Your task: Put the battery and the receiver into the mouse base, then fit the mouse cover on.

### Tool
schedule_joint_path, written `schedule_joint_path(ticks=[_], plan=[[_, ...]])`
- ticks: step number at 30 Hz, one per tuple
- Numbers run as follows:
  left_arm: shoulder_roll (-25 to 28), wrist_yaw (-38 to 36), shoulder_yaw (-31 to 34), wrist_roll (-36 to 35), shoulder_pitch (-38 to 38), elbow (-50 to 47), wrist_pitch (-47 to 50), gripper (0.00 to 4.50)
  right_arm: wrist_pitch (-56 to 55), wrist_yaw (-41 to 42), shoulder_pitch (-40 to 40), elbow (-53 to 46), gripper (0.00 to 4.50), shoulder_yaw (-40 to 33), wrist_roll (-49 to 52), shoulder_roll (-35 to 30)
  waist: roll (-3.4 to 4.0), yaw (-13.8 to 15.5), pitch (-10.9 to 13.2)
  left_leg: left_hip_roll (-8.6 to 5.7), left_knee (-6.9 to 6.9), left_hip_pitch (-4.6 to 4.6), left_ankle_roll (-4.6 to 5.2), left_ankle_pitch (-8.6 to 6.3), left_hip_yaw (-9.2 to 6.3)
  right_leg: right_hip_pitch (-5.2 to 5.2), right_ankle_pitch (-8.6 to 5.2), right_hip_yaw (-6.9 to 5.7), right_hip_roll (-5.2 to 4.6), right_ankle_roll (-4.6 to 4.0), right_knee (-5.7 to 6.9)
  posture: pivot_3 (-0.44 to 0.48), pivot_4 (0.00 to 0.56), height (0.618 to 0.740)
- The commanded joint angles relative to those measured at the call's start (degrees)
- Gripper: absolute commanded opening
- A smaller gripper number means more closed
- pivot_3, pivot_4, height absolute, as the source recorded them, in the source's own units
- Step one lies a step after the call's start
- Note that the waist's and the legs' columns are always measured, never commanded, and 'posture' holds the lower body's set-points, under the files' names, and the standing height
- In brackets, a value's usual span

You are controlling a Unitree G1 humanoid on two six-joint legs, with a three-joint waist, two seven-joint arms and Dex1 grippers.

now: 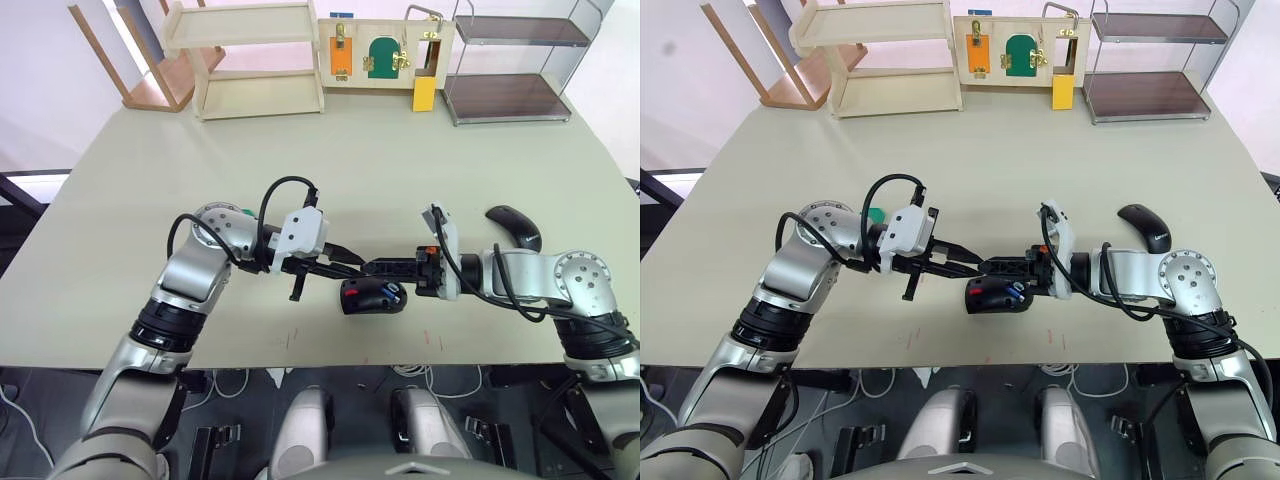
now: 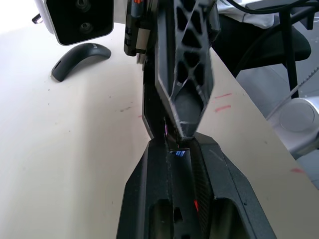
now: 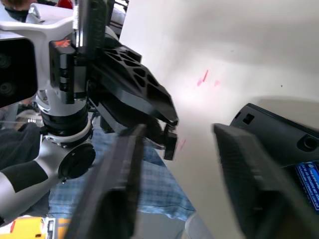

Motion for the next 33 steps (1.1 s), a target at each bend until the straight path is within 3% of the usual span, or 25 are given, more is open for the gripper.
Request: schedule_joint_path(ticks=[1, 33], plan=[[0.3, -0.2, 0.5, -0.5, -1.1, -1.6, 0.1, 0.03, -0.2, 0.2, -0.2, -2.4, 2.01, -0.9, 2.0, -0.2, 0.00, 0.0, 0.0, 0.00, 0.00, 0.00, 0.00, 0.00, -0.01, 0.00, -0.03, 0.00, 0.00, -0.04, 0.00, 0.000, 0.150, 0.740], [1.1, -1.0, 0.3, 0.7, -0.9, -0.4, -1.3, 0.03, 0.4, 2.3, -0.1, -2.5, 2.01, -0.7, 2.0, -2.7, 0.00, 0.0, 0.0, 0.00, -0.54, -0.06, 0.00, 0.00, 0.00, -0.01, 0.03, -0.03, 0.00, 0.04, -0.65, 0.000, 0.150, 0.740]])
